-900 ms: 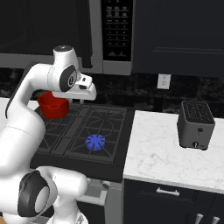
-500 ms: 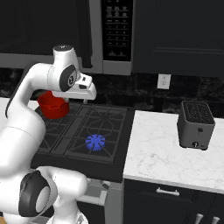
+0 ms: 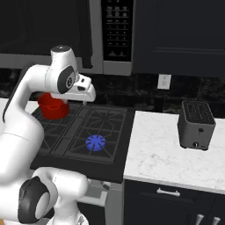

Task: Turn off the front right burner of the stove.

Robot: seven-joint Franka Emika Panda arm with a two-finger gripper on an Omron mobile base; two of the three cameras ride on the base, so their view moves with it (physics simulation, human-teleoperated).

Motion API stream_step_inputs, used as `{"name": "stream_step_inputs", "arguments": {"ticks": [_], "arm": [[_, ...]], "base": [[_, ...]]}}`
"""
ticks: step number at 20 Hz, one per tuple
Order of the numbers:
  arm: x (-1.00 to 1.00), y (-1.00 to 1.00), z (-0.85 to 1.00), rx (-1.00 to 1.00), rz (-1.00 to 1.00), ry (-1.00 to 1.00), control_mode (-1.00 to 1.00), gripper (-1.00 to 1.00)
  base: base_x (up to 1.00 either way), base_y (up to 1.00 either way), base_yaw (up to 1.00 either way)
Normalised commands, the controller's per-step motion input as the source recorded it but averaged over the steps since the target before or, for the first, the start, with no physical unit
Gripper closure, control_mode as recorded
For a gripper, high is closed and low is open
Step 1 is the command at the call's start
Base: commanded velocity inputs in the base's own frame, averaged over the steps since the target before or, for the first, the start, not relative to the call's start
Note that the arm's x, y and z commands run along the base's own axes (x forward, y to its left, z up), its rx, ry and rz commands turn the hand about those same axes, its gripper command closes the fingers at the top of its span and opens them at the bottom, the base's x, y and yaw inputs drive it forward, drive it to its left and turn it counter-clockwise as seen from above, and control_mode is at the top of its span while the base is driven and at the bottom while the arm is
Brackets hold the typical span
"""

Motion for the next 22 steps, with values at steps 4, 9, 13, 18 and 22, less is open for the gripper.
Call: {"name": "stream_step_inputs", "arguments": {"ticks": [4,9,13,18,22], "arm": [[0.0,0.0,0.0,0.0,0.0,0.0,1.0,-1.0],[0.0,0.0,0.0,0.0,0.0,0.0,1.0,-1.0],[0.0,0.0,0.0,0.0,0.0,0.0,1.0,-1.0],[0.0,0.0,0.0,0.0,0.0,0.0,1.0,-1.0],[0.0,0.0,0.0,0.0,0.0,0.0,1.0,-1.0]], "base": [[-0.12,0.37,-0.01],[-0.08,0.39,0.0],[-0.02,0.43,0.0],[0.0,0.27,0.0],[-0.02,0.19,0.0]]}}
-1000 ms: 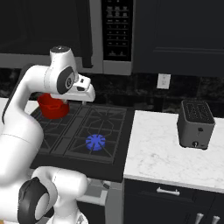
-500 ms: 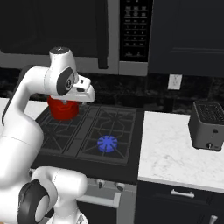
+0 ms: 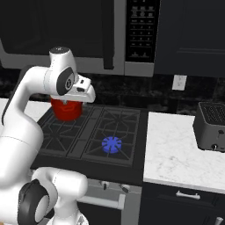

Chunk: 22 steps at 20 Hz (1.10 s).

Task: Turn off the front right burner of the stove.

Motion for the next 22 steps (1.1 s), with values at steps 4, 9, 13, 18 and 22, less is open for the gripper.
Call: {"name": "stream_step_inputs", "arguments": {"ticks": [4,9,13,18,22], "arm": [[0.0,0.0,0.0,0.0,0.0,0.0,-1.0,-1.0],[0.0,0.0,0.0,0.0,0.0,0.0,-1.0,-1.0],[-0.62,-0.56,-0.36,0.02,-0.03,-0.04,-1.0,-1.0],[-1.0,-1.0,-0.9,0.12,0.0,-0.2,-1.0,-1.0],[-1.0,-1.0,-0.97,0.21,0.0,-0.2,-1.0,-1.0]], "base": [[0.0,0.0,0.0],[0.0,0.0,0.0],[0.0,0.0,0.0],[0.0,0.0,0.0],[0.0,0.0,0.0]]}}
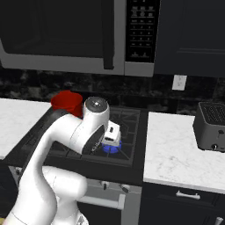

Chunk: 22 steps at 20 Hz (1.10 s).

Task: Turn off the front right burner of the stove.

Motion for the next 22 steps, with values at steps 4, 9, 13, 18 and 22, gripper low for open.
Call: {"name": "stream_step_inputs", "arguments": {"ticks": [4,9,13,18,22], "arm": [[-0.79,-1.0,-0.88,0.08,0.14,-0.25,-1.0,-1.0],[-0.43,-1.0,-0.8,0.0,0.38,-0.42,-1.0,-1.0],[-0.06,-0.77,-0.82,-0.02,0.39,-0.5,-1.0,-1.0],[0.0,-0.4,-0.95,-0.06,0.42,-0.5,-1.0,-1.0],[0.09,-0.11,-0.71,-0.11,0.24,-0.46,-1.0,-1.0]], "base": [[0.0,0.0,0.0],[0.0,0.0,0.0],[0.0,0.0,0.0],[0.0,0.0,0.0],[0.0,0.0,0.0]]}}
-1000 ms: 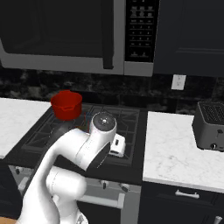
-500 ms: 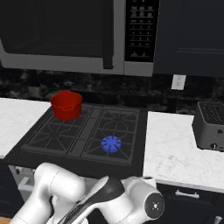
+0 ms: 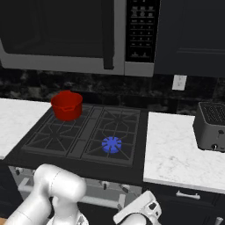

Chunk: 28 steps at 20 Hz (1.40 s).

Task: Turn off the front right burner of the stove.

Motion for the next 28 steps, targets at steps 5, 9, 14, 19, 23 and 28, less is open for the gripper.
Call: {"name": "stream_step_inputs", "arguments": {"ticks": [5,9,14,19,23,28], "arm": [[0.12,0.02,-0.5,-0.03,0.03,-0.32,-1.0,-1.0],[0.29,0.24,-0.02,0.0,-0.17,-0.14,-1.0,-1.0],[0.48,0.36,-0.03,0.0,-0.26,-0.11,-1.0,-1.0],[0.37,0.23,-0.12,0.0,-0.22,-0.11,-1.0,-1.0],[0.0,0.0,-0.01,0.01,0.0,-0.01,-1.0,-1.0],[0.09,-0.01,-0.24,-0.03,0.0,-0.03,-1.0,-1.0]], "base": [[0.0,0.0,0.0],[0.0,0.0,0.0],[0.0,0.0,0.0],[0.0,0.0,0.0],[0.0,0.0,0.0],[0.0,0.0,0.0]]}}
